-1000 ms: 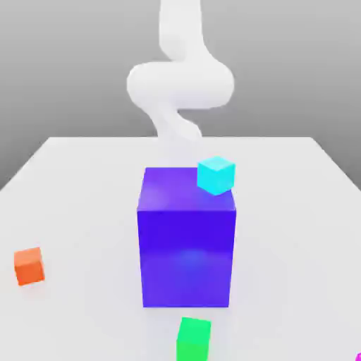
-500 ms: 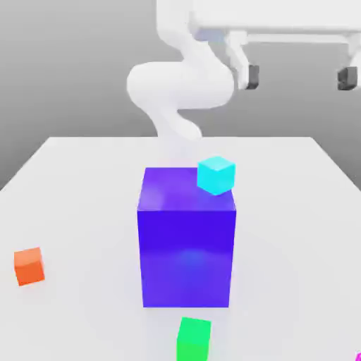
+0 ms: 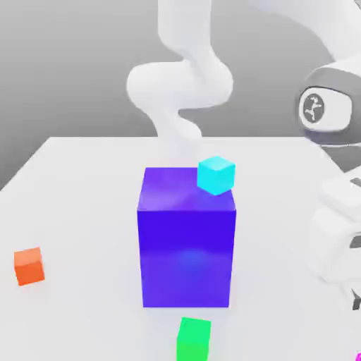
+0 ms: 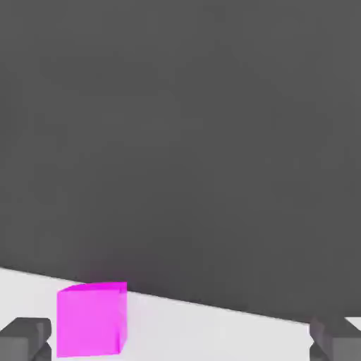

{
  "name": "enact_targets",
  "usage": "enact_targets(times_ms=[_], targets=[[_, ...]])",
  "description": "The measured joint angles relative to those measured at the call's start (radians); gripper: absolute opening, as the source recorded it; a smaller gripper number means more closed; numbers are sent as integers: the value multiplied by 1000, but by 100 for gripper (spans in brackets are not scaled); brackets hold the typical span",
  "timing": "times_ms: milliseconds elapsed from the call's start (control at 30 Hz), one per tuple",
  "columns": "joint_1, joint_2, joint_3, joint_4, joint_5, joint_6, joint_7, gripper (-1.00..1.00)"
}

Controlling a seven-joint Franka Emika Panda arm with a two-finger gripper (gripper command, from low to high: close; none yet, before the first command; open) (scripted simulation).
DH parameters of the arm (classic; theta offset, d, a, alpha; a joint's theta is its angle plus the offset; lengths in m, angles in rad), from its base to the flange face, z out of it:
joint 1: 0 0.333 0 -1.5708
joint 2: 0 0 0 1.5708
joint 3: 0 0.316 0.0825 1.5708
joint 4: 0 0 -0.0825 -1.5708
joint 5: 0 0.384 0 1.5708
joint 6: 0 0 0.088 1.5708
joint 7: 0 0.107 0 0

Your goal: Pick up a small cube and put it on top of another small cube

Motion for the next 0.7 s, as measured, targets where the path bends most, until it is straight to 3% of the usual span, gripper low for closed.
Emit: enact_targets(times_ms=[233, 267, 500, 700], targets=[[79, 252, -26, 61, -41, 96, 60, 0], [87, 282, -35, 69, -50, 117, 66, -100], [89, 287, -37, 70, -48, 121, 65, -100], [13, 103, -18, -32, 25, 45, 11, -100]])
